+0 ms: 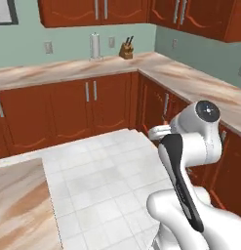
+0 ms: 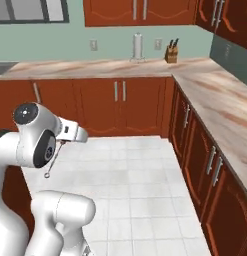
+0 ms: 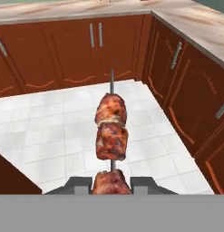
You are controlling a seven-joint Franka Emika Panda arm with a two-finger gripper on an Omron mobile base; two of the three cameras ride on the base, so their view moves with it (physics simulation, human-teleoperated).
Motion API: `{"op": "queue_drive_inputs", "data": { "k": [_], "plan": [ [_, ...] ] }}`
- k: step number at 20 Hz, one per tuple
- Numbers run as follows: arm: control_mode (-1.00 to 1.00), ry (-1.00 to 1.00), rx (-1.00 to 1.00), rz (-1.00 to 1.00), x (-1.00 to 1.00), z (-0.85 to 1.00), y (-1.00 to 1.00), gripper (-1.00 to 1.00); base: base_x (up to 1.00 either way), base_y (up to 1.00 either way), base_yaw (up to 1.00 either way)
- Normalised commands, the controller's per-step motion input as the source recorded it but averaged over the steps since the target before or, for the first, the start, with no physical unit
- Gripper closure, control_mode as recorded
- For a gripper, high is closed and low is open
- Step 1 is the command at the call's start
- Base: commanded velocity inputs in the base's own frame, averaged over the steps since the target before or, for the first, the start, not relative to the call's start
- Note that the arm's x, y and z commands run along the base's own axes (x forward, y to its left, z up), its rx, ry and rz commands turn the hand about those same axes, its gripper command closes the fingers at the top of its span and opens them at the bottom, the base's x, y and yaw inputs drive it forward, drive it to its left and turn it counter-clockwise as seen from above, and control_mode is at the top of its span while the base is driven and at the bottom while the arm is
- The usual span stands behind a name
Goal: Pick the kebab skewer from the microwave and place it on plate located on the counter.
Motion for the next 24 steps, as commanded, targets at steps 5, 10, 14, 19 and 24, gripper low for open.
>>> {"op": "queue_drive_inputs", "data": {
  "k": [5, 10, 14, 19, 24],
  "plan": [
    [1.0, 0.0, 0.0, 0.0, 0.0, 0.0, 0.0, 1.0, 0.45, -0.15, -0.7],
    [1.0, 0.0, 0.0, 0.0, 0.0, 0.0, 0.0, 1.0, 0.44, -0.16, -0.7],
    [1.0, 0.0, 0.0, 0.0, 0.0, 0.0, 0.0, 1.0, 0.45, 0.0, -0.73],
    [1.0, 0.0, 0.0, 0.0, 0.0, 0.0, 0.0, 1.0, 0.44, 0.0, -0.74],
    [1.0, 0.0, 0.0, 0.0, 0.0, 0.0, 0.0, 1.0, 0.45, -0.11, -0.7]
  ]
}}
